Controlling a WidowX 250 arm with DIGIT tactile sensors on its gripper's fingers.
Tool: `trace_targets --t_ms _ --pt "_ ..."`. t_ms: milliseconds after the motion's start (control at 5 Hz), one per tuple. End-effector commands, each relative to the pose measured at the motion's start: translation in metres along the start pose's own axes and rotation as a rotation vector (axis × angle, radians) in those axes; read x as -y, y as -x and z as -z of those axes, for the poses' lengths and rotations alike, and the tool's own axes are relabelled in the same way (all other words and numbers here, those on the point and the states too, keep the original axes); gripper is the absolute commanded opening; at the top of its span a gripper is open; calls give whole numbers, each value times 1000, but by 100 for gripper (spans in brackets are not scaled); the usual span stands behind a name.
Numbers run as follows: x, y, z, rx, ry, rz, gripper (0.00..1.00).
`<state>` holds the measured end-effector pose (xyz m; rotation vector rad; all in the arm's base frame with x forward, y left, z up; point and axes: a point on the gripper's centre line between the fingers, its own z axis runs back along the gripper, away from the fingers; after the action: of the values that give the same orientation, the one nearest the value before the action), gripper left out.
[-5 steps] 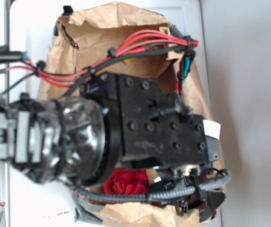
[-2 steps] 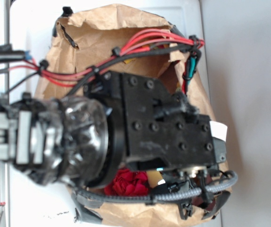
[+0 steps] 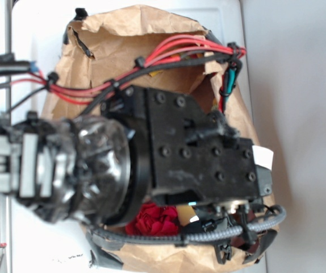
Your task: Grab the green sponge.
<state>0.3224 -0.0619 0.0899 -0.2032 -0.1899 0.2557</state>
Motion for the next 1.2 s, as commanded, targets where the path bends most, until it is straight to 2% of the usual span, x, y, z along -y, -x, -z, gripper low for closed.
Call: trace_targets --t_ms 0,200,800,1000 --pt "30 -13 2 117 18 97 100" --pt "37 -18 5 128 43 99 100" --pt "32 -17 37 48 -33 35 100" --pt "29 -17 43 24 -39 38 100"
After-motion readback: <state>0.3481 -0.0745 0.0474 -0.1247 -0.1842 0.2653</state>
